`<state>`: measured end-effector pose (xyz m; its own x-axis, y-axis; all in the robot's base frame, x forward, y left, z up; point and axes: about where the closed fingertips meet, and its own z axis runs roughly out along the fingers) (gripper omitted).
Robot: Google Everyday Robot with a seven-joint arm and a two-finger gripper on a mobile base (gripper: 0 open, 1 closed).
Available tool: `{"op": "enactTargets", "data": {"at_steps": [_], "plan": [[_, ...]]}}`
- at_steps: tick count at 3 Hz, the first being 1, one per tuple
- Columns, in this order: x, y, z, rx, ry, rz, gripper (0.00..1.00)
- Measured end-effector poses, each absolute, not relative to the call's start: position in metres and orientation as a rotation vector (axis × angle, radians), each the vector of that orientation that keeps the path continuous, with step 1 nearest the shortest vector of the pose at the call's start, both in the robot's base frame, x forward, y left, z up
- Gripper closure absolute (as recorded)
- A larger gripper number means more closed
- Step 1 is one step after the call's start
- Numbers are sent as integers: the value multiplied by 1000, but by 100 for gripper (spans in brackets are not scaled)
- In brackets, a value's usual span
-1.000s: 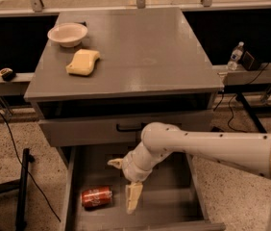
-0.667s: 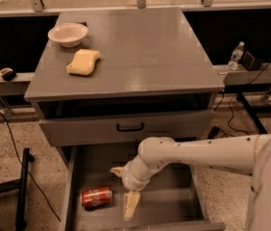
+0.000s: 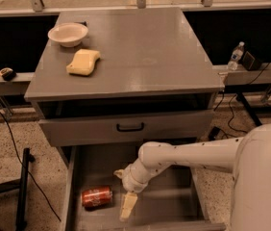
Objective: Pick coke can from middle drawer and place on counter
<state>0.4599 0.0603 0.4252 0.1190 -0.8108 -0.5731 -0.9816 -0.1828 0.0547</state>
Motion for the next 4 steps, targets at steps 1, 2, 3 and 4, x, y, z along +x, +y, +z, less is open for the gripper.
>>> {"op": "enactTargets", "data": {"at_steps": [1, 2, 3, 4], "plan": [[454, 76, 389, -2029, 1811, 776, 0], [451, 98, 366, -1975, 1755, 831, 0], [454, 124, 363, -1918, 1604, 888, 0], [457, 140, 368, -1861, 1457, 926, 0]]}}
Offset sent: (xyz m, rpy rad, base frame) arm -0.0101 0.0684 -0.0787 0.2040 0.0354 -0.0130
